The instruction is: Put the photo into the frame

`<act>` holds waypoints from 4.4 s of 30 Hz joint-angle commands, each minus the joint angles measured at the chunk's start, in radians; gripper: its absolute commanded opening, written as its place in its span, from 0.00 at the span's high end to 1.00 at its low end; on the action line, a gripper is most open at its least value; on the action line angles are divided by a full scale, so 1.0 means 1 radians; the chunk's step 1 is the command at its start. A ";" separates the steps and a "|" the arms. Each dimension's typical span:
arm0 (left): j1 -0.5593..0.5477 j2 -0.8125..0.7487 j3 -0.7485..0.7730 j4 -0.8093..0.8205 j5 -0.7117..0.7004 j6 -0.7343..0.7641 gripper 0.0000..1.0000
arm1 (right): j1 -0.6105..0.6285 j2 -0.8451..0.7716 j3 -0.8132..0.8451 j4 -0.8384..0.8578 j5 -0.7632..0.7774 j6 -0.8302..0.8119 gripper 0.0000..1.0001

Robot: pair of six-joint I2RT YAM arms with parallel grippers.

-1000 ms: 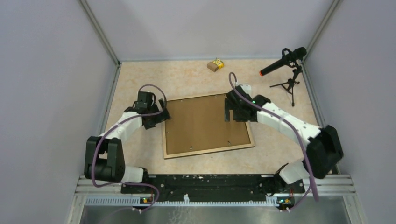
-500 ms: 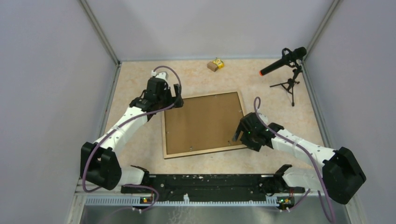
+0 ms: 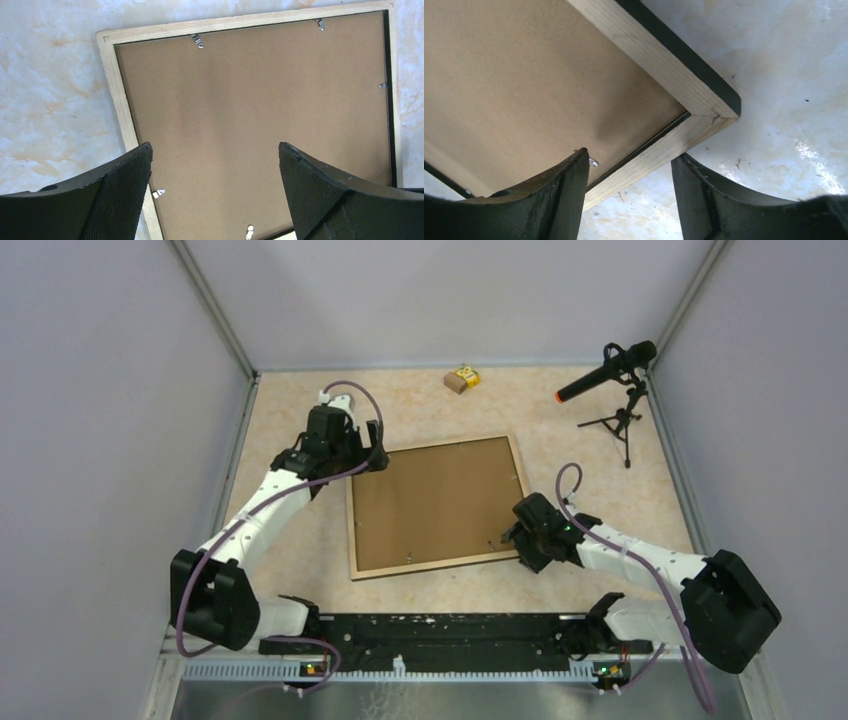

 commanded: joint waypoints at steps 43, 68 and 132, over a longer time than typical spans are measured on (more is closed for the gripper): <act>-0.010 0.035 0.020 0.183 0.392 0.032 0.02 | -0.297 0.745 0.911 -0.105 0.132 -1.162 0.65; -0.030 -0.008 0.007 0.176 0.424 0.029 0.02 | -0.307 0.762 0.786 -0.262 -0.120 -0.334 0.37; -0.025 0.043 -0.006 0.194 0.447 0.019 0.01 | -0.319 0.672 0.617 0.073 -0.004 -0.913 0.52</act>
